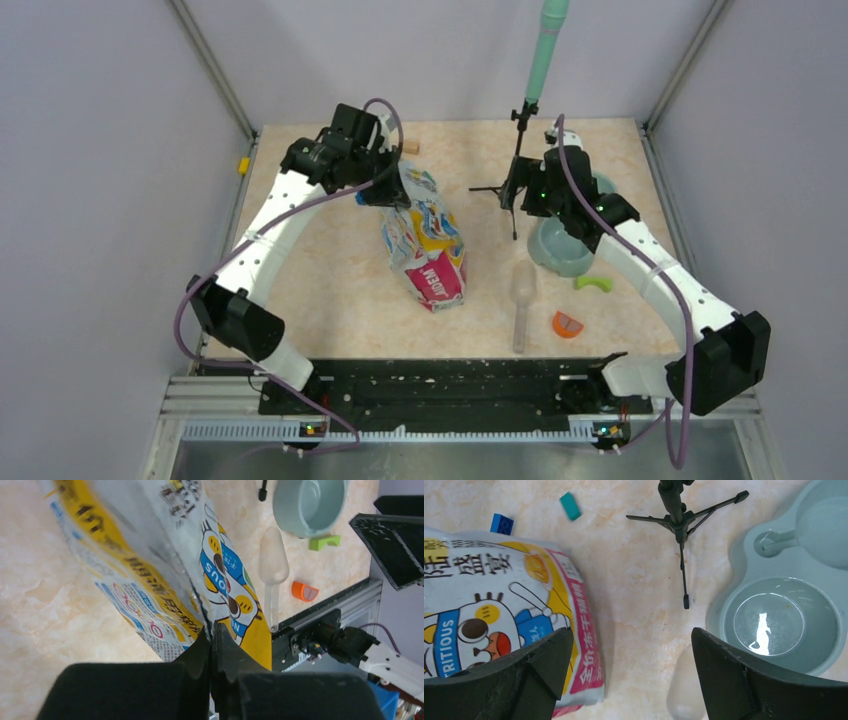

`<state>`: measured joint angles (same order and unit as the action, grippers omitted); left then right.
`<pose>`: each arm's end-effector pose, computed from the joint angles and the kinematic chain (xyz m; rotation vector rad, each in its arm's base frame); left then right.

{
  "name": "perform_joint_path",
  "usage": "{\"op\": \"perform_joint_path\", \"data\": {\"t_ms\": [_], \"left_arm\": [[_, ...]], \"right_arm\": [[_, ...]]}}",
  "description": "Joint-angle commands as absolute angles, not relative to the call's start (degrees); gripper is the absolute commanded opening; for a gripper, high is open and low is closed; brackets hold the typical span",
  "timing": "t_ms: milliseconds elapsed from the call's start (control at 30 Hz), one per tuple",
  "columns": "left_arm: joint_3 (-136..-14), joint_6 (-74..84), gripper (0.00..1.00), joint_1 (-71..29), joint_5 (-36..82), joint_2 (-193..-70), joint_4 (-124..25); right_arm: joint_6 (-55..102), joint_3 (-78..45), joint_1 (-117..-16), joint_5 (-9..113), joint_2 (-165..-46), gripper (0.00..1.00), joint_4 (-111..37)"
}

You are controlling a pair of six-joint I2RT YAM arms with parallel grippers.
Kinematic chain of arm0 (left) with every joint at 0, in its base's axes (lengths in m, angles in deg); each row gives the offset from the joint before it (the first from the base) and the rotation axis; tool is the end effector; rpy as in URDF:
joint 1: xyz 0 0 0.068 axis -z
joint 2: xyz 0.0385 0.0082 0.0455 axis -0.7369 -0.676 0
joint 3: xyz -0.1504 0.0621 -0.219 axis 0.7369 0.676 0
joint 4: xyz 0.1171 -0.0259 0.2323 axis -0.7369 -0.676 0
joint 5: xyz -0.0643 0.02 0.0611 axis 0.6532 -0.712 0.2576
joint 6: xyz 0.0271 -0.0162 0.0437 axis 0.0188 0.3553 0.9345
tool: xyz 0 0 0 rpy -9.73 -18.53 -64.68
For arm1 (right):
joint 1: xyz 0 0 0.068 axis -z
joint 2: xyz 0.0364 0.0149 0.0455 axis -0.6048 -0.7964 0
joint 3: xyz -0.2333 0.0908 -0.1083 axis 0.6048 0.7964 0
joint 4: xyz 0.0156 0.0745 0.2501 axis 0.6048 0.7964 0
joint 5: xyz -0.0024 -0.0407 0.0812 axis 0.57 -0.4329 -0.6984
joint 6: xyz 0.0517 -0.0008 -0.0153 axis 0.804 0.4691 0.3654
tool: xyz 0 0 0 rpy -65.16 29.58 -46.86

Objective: Serve the pet food

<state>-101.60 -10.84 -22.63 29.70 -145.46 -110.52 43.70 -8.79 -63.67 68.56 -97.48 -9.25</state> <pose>0.2861 -0.1426 0.3945 0.0595 2.5293 -0.7111 0.2567 0.1214 0.3440 0.1064 2.1711 0.3663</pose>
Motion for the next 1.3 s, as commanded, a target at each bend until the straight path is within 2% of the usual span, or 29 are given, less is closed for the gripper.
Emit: {"op": "perform_joint_path", "data": {"t_ms": [0,133,167,200,300,367,400,633,767,967,1100,1267], "left_arm": [[-112.33,-5.6,0.0,-21.12,39.21,-147.35,-106.86],[-116.07,-2.8,0.0,-20.84,36.7,-150.41,-110.29],[-116.44,-2.63,0.05,-20.84,35.79,-150.67,-110.72],[-116.79,-2.52,0.16,-20.85,35.17,-150.95,-111.07],[-117.26,-2.96,0.57,-20.84,34.33,-151.19,-111.47],[-117.39,-3.29,0.77,-20.85,34.04,-151.25,-111.47],[-117.35,-3.54,0.82,-20.84,33.79,-151.24,-111.48],[-117.85,-4.41,0.88,-21.6,31.28,-149.55,-111.89],[-116.75,-7.07,0.88,-26.8,37.31,-147.24,-113.0],[-106.16,-7.0,0.88,-33.46,46.34,-138.47,-109.14],[-100.22,-7.86,0.88,-36.52,47.09,-134.86,-106.74],[-96.41,-10.39,0.89,-36.74,47.14,-134.35,-103.69]], "right_arm": [[43.86,-11.6,-63.8,66.72,-98.19,0.9,-10.33],[43.89,-13.14,-64.51,63.99,-99.23,0.9,-9.95],[43.9,-13.93,-64.92,63.36,-99.68,0.9,-9.73],[43.94,-14.72,-65.59,63.06,-100.18,0.9,-9.35],[44.98,-17.68,-66.98,62.51,-102.11,0.9,-7.59],[46.29,-19.04,-67.48,61.34,-103.35,0.9,-7.06],[46.92,-19.62,-67.58,60.73,-103.63,0.89,-7.08],[49.05,-24.18,-69.58,59.53,-105.1,0.89,-5.65],[49.63,-27.41,-72.8,60.47,-105.52,0.89,-4.13],[49.85,-32.61,-80.67,63.57,-107.34,0.89,-1.72],[47.64,-36.59,-85.33,65.6,-111.15,0.89,0.32],[47.99,-37.66,-85.71,62.91,-113.85,0.89,-0.31]]}}
